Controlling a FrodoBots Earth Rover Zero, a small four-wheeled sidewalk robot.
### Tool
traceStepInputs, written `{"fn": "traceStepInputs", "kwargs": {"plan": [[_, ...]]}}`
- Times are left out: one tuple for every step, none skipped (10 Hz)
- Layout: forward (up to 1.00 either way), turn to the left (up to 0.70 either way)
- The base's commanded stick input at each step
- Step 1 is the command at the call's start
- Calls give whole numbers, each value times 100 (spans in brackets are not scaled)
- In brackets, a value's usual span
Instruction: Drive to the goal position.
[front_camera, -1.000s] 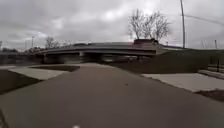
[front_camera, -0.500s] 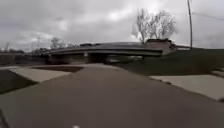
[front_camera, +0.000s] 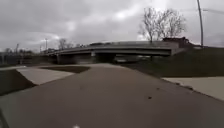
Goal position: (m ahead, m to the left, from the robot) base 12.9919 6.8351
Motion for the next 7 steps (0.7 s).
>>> {"fn": "traceStepInputs", "kwargs": {"plan": [[100,0],[100,0],[100,0],[100,0],[100,0],[100,0],[100,0]]}}
